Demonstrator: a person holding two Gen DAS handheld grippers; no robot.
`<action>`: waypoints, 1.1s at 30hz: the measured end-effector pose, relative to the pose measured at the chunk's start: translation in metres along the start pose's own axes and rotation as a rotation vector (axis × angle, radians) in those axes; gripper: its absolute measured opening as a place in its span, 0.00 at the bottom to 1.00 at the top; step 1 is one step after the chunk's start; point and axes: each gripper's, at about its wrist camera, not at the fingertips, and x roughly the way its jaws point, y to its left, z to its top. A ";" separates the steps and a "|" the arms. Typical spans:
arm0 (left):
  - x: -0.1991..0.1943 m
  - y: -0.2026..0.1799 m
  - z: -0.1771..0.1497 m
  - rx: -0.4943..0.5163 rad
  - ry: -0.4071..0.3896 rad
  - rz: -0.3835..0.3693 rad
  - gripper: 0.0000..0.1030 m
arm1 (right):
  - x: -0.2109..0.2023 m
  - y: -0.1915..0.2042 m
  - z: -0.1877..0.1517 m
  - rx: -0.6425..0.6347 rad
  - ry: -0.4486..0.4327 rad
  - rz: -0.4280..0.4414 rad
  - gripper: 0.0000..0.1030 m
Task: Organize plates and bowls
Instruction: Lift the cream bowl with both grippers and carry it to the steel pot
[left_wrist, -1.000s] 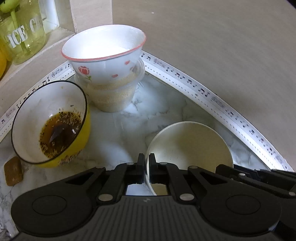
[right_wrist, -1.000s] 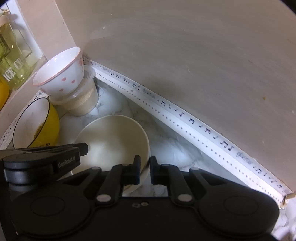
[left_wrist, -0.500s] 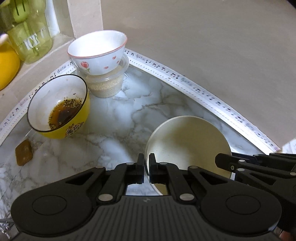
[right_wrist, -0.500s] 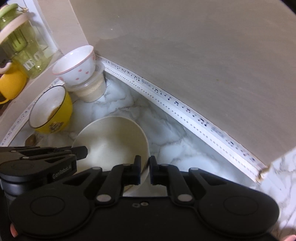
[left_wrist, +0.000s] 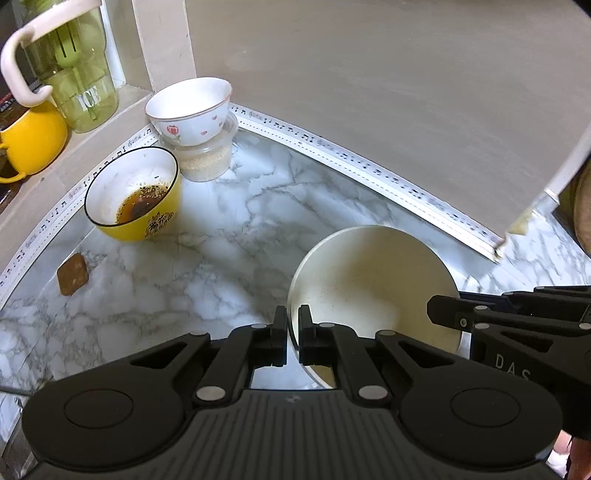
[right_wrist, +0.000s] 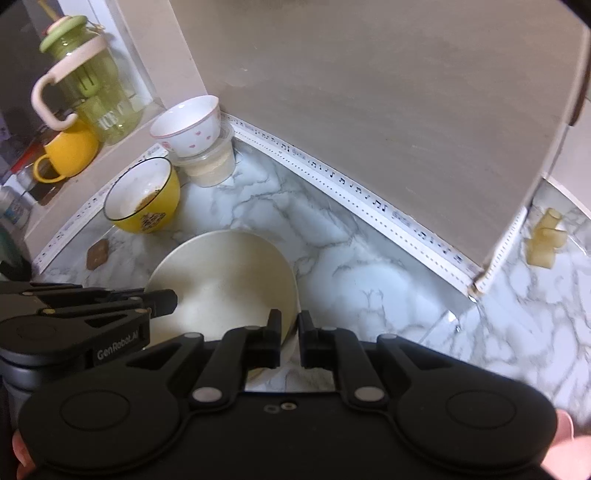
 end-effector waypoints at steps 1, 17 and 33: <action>-0.005 -0.003 -0.003 0.002 -0.004 -0.001 0.04 | -0.005 0.000 -0.003 -0.007 -0.004 -0.001 0.09; -0.058 -0.021 -0.066 0.005 -0.005 -0.035 0.05 | -0.062 0.005 -0.059 -0.044 -0.010 0.014 0.10; -0.072 -0.028 -0.120 0.015 0.042 -0.036 0.05 | -0.077 0.014 -0.113 -0.066 0.047 0.048 0.11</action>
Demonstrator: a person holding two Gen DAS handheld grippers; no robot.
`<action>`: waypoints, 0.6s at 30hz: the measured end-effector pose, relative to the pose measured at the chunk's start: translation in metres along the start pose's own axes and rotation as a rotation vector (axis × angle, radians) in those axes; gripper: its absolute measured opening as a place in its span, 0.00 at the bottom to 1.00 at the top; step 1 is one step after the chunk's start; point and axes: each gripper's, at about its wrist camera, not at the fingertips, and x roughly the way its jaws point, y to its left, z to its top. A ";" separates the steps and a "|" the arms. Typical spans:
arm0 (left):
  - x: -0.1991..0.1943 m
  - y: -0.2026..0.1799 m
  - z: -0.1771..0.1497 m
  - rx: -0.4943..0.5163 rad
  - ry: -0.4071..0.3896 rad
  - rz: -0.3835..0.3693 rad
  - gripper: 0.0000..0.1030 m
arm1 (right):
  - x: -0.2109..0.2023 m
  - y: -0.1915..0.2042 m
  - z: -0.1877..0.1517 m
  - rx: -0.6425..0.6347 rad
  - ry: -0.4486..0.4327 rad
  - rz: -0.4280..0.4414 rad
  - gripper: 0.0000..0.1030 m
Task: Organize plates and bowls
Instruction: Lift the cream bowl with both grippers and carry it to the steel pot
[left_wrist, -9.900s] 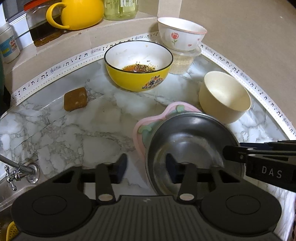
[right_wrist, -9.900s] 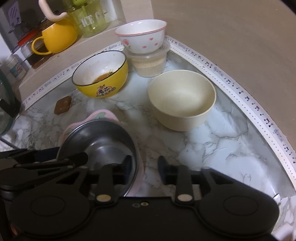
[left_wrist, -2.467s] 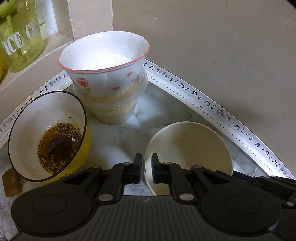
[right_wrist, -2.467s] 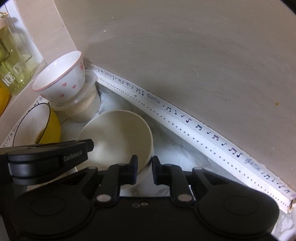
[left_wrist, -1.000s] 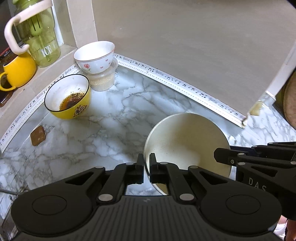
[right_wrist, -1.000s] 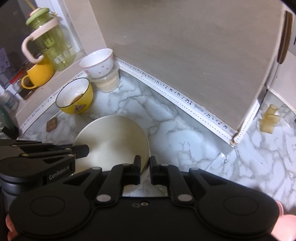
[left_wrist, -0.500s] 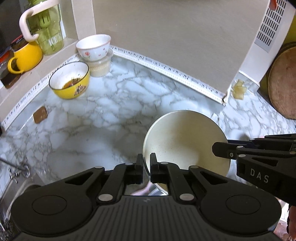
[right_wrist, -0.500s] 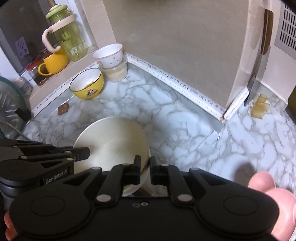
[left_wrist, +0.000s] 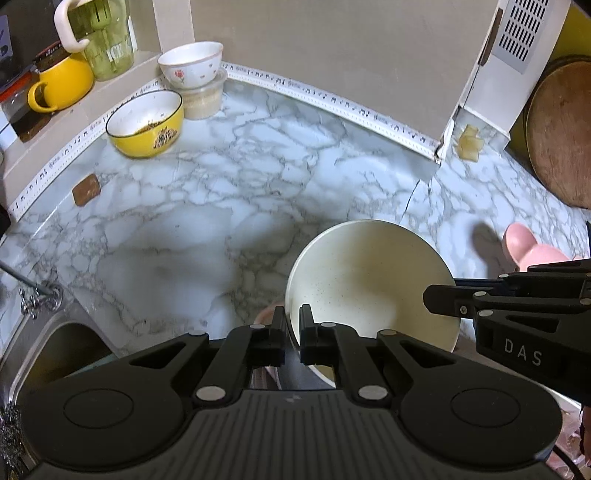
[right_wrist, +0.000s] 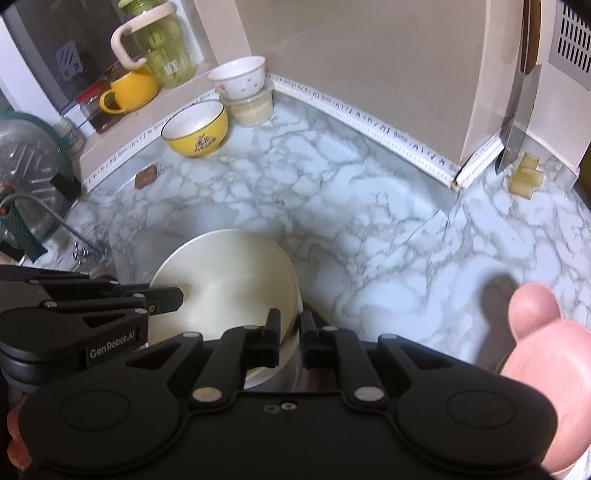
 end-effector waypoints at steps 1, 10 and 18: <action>0.001 0.001 -0.002 -0.001 0.006 -0.001 0.05 | 0.001 0.000 -0.003 0.001 0.006 0.001 0.11; 0.007 -0.001 -0.015 0.009 0.036 -0.001 0.05 | 0.007 0.001 -0.018 0.004 0.043 0.004 0.11; 0.015 -0.003 -0.022 0.017 0.064 0.010 0.05 | 0.012 0.001 -0.024 -0.002 0.063 0.002 0.11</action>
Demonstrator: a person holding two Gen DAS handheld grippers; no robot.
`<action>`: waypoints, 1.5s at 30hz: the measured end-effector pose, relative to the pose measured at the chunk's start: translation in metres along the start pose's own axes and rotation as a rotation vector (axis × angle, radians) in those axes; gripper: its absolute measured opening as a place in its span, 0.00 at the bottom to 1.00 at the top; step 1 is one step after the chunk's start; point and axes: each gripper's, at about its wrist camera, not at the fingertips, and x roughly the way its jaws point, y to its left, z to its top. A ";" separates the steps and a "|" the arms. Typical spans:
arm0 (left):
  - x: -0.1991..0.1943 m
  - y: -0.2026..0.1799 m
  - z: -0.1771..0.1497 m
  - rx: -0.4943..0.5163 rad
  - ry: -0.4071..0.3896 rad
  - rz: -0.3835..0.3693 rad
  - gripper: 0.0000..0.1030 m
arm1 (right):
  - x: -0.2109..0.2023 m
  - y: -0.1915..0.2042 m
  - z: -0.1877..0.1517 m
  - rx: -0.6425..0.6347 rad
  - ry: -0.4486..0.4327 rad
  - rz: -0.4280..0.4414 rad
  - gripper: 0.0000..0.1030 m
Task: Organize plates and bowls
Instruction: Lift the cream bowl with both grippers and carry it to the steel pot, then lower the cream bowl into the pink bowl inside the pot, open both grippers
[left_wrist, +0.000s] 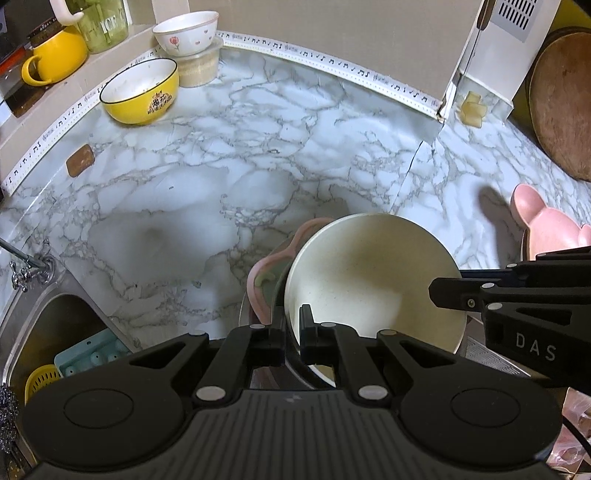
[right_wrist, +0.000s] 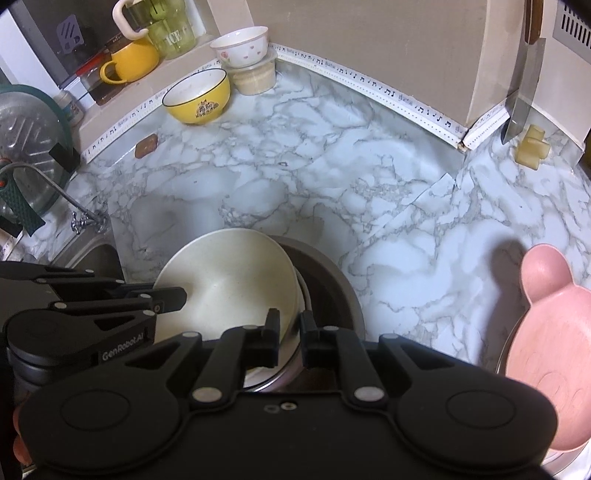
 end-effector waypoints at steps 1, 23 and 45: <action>0.001 0.000 0.000 0.002 0.002 0.001 0.05 | 0.001 0.000 -0.001 0.000 0.003 0.001 0.11; 0.005 -0.001 -0.001 0.031 0.015 -0.008 0.06 | 0.009 -0.003 -0.001 0.001 0.024 0.017 0.17; -0.006 0.007 -0.014 0.051 -0.017 -0.074 0.12 | 0.004 -0.003 -0.004 0.016 0.000 0.077 0.30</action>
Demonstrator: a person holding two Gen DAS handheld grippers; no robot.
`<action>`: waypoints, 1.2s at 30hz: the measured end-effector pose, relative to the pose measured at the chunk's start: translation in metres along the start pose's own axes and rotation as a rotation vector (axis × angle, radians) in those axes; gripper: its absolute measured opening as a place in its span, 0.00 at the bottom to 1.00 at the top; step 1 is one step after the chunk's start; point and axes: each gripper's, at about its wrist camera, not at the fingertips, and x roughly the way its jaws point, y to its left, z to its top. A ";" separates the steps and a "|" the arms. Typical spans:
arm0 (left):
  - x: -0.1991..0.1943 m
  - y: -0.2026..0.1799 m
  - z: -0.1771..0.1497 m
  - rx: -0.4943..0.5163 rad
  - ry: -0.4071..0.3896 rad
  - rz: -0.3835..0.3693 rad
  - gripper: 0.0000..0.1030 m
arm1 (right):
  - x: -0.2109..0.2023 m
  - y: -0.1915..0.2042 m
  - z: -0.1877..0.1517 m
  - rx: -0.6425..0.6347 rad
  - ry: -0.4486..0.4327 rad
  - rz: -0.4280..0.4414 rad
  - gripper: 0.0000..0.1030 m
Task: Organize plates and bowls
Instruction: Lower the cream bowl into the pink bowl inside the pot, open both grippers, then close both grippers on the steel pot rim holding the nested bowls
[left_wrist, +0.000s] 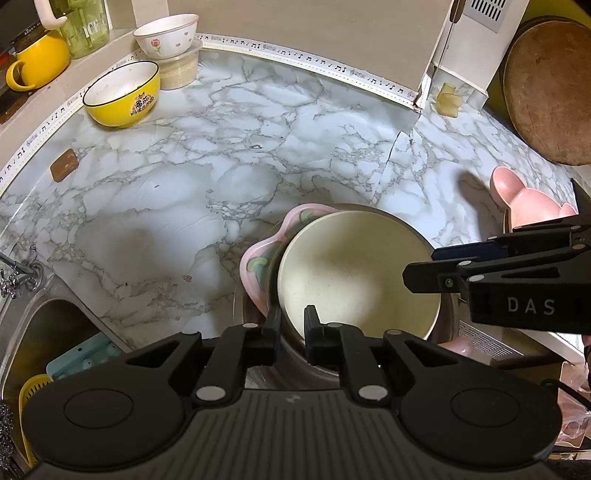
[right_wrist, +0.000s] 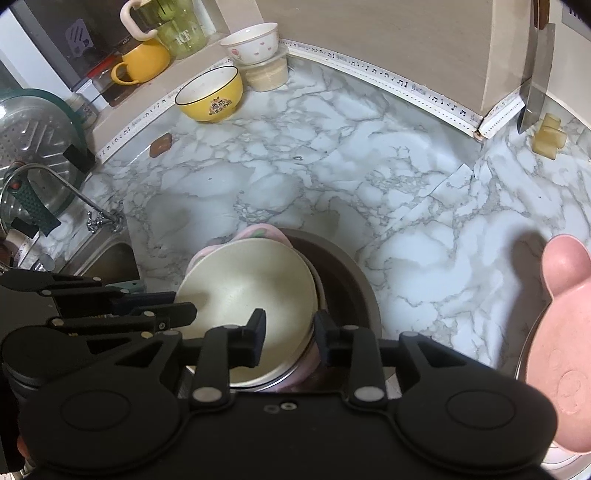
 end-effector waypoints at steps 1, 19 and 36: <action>-0.001 0.001 -0.001 -0.002 -0.001 -0.005 0.12 | -0.001 0.001 0.000 -0.002 -0.003 0.002 0.30; -0.052 0.001 -0.027 0.039 -0.190 -0.053 0.62 | -0.040 0.014 -0.019 -0.093 -0.125 0.040 0.48; -0.056 -0.001 -0.060 0.002 -0.292 -0.078 0.75 | -0.070 0.001 -0.067 -0.073 -0.281 0.031 0.97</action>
